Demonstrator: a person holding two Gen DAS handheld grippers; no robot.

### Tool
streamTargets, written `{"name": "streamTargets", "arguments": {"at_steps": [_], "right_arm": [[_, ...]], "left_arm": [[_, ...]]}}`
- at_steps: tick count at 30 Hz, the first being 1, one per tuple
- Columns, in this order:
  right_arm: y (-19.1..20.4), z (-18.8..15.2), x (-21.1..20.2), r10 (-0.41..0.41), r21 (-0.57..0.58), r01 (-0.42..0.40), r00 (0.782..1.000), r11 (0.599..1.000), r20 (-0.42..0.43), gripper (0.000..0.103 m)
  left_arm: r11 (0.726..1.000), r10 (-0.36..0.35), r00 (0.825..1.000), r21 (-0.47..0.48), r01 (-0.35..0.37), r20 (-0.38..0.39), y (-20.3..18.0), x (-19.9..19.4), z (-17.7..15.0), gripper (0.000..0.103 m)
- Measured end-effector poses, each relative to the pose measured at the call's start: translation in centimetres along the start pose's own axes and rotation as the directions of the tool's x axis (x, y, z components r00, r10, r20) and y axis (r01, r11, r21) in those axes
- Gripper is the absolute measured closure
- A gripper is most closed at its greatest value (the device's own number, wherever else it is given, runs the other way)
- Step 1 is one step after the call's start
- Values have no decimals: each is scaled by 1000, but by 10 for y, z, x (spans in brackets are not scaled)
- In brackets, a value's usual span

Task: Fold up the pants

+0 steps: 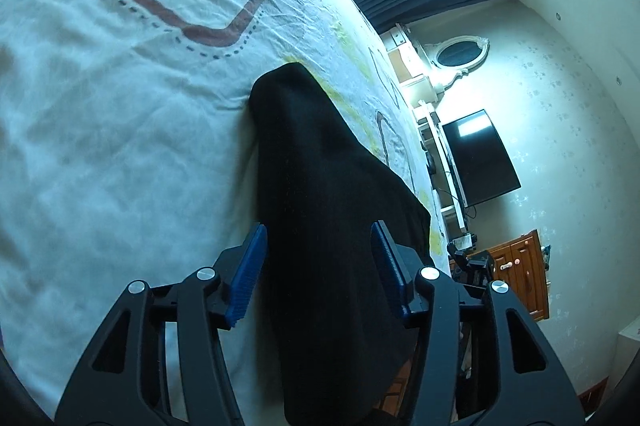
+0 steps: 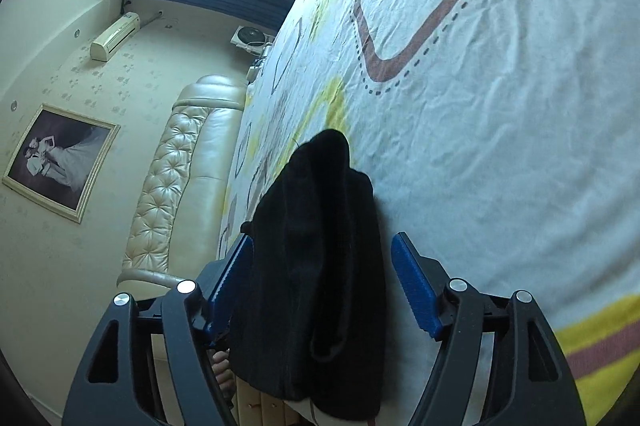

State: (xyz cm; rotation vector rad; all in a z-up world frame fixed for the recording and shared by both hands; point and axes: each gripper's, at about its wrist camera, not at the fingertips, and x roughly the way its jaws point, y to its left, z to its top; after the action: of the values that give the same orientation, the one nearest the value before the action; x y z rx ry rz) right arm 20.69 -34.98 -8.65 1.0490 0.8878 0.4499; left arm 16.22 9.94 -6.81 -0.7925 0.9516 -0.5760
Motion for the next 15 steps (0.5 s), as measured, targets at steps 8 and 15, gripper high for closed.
{"name": "streamTargets", "arguments": {"at_steps": [8, 15], "right_arm": [[2, 32, 48, -46, -49, 43, 997, 998, -60, 63], [-16, 30, 46, -10, -43, 8, 999, 999, -48, 72]], "left_arm": [[998, 50, 996, 49, -46, -72, 5, 49, 41, 43], [976, 125, 992, 183, -119, -23, 6, 44, 27, 68]]}}
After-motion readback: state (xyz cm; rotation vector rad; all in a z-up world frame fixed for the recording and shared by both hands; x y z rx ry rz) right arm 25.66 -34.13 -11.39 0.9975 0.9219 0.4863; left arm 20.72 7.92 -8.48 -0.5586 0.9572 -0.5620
